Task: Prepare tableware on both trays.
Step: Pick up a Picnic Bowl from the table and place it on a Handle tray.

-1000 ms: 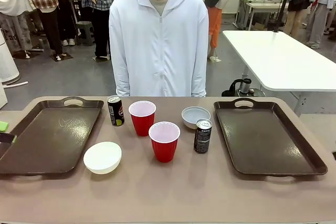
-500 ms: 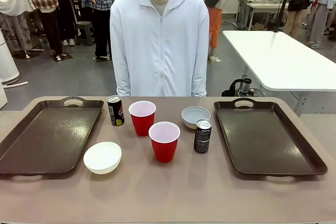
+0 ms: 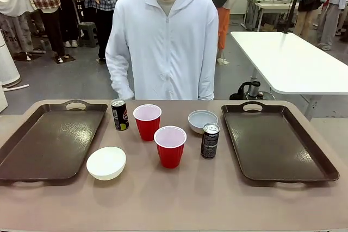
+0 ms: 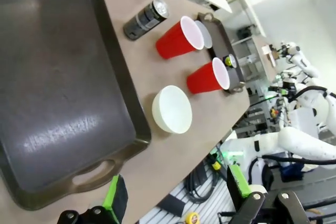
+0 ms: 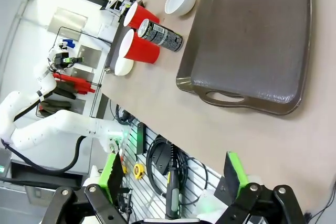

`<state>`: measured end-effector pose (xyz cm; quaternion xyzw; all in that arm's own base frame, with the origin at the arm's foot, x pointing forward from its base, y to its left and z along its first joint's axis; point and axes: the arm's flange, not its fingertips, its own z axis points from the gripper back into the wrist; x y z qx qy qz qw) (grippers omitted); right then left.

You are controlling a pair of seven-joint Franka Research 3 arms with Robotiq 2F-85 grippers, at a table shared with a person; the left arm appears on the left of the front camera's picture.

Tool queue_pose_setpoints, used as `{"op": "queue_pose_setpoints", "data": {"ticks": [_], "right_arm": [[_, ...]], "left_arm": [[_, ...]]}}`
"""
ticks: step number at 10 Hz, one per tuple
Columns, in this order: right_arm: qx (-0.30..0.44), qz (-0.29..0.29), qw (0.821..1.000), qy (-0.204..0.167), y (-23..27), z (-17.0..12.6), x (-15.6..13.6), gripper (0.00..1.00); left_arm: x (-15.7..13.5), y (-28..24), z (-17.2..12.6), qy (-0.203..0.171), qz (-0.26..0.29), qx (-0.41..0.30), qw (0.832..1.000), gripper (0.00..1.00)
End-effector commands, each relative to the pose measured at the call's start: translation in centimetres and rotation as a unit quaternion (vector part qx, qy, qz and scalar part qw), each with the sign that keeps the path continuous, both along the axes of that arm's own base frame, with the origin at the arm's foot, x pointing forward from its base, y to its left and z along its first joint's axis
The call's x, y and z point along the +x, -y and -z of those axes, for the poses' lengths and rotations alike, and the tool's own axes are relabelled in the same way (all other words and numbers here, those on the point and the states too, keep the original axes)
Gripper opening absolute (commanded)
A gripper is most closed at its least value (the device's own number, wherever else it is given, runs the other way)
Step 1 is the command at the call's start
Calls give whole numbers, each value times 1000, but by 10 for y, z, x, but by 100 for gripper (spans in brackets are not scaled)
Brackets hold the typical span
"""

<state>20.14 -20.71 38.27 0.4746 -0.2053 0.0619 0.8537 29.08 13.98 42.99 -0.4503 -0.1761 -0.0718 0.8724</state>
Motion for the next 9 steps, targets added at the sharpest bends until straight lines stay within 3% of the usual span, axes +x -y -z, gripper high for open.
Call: {"op": "queue_pose_setpoints", "data": {"ticks": [1, 9], "right_arm": [[5, 1, 1000, -5, 1, 4, 1, 100], [5, 1, 1000, -5, 1, 4, 1, 100]], "left_arm": [[-3, -1, 1, 6, 8, -12, 1000, 100], [-3, -1, 1, 6, 8, -12, 1000, 100]]}}
